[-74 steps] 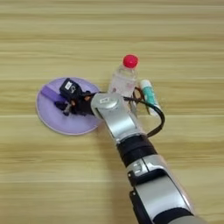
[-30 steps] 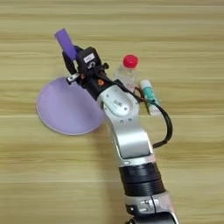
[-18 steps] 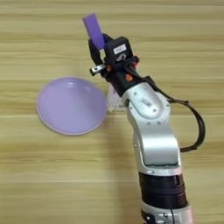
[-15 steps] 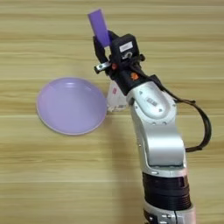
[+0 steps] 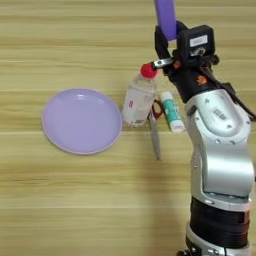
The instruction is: Move the objects on the table
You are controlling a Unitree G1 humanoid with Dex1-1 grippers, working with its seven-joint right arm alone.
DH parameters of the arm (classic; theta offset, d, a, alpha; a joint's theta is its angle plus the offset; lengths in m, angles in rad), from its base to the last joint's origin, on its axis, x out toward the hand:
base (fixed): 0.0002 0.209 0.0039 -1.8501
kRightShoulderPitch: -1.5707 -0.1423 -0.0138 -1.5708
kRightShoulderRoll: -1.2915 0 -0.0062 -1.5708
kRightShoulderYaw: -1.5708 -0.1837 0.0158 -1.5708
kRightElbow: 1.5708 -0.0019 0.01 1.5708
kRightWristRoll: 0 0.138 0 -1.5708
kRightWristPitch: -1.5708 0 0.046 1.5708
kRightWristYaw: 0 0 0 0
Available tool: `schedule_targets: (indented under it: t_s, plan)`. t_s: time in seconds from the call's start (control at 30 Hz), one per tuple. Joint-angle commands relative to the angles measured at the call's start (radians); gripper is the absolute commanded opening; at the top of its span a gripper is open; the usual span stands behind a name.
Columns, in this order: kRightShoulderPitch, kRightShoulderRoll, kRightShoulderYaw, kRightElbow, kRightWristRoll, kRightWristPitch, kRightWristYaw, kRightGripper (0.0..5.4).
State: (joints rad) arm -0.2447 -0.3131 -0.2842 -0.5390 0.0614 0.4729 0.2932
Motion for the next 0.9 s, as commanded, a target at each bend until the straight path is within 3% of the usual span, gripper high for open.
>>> schedule_targets:
  t_s: [0.03, 0.3, 0.6, 0.9]
  plan:
    - [-0.056, -0.053, -0.054, 0.013, -0.002, 0.003, -0.043, 1.43]
    - [-0.065, -0.1, -0.107, 0.113, -0.024, 0.027, -0.092, 1.43]
    - [-0.078, -0.133, -0.106, 0.234, -0.023, 0.026, -0.093, 1.43]
    - [-0.135, -0.158, -0.09, 0.546, -0.003, -0.028, -0.051, 1.43]
